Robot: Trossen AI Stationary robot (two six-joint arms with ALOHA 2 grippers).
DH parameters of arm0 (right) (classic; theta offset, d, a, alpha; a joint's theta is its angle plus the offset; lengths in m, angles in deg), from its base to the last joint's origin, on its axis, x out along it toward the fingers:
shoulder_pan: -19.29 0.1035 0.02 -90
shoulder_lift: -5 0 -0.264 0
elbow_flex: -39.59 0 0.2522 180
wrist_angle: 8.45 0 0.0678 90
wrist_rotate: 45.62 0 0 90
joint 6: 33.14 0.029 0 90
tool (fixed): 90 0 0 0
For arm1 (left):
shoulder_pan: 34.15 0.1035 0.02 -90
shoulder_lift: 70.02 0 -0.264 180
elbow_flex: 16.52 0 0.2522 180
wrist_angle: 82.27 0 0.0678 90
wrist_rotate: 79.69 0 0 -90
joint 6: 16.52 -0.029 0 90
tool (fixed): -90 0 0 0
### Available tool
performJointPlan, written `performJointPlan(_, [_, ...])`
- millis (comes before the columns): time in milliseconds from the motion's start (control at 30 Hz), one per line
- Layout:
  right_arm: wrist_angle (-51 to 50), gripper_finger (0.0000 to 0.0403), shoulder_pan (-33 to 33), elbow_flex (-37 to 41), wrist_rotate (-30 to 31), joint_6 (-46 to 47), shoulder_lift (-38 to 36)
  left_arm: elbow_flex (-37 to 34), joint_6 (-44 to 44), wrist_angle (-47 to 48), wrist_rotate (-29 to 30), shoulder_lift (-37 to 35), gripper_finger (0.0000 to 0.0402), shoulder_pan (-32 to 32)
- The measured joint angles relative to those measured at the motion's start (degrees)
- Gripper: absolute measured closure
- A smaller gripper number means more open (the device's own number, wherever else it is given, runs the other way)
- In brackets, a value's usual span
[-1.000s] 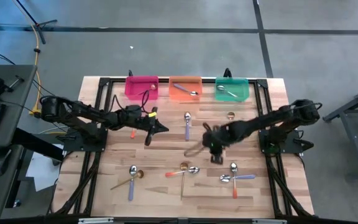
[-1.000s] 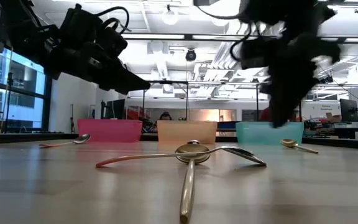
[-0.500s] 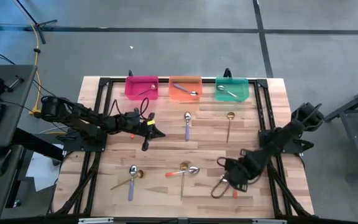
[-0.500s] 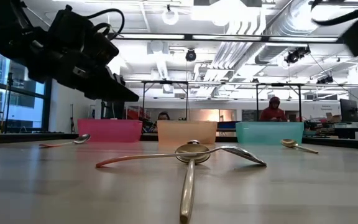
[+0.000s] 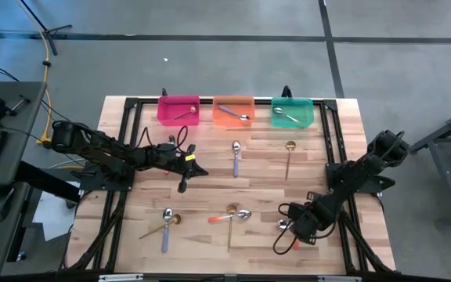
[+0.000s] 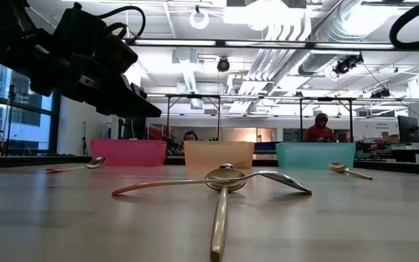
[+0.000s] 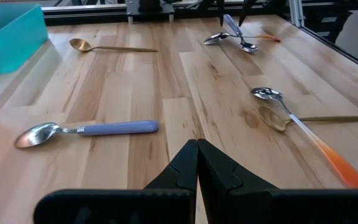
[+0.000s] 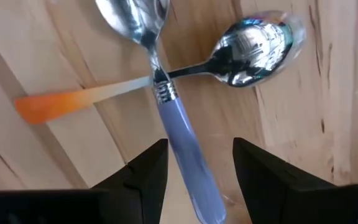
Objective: Sort silverware by color (type)
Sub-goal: Put the bottom right light violet spoon into the orange bin
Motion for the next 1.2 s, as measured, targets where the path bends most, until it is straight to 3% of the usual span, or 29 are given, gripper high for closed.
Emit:
performJointPlan(533, [4.31, 0.0289, 0.00, 0.01, -0.47, -2.84, 4.94, 0.02, -0.02, 0.07, 0.97, 0.00, 0.0401, 0.00])
performJointPlan(800, [3.70, 0.0379, -0.02, -0.21, -0.49, -4.18, 5.53, 0.02, 1.50, -0.54, 3.02, 0.00, 0.0401, 0.00])
performJointPlan(1200, [1.39, 0.0380, -2.06, -3.79, -0.49, -6.99, 1.88, 0.09, 4.52, -2.64, 5.57, 0.00, 0.0401, 0.04])
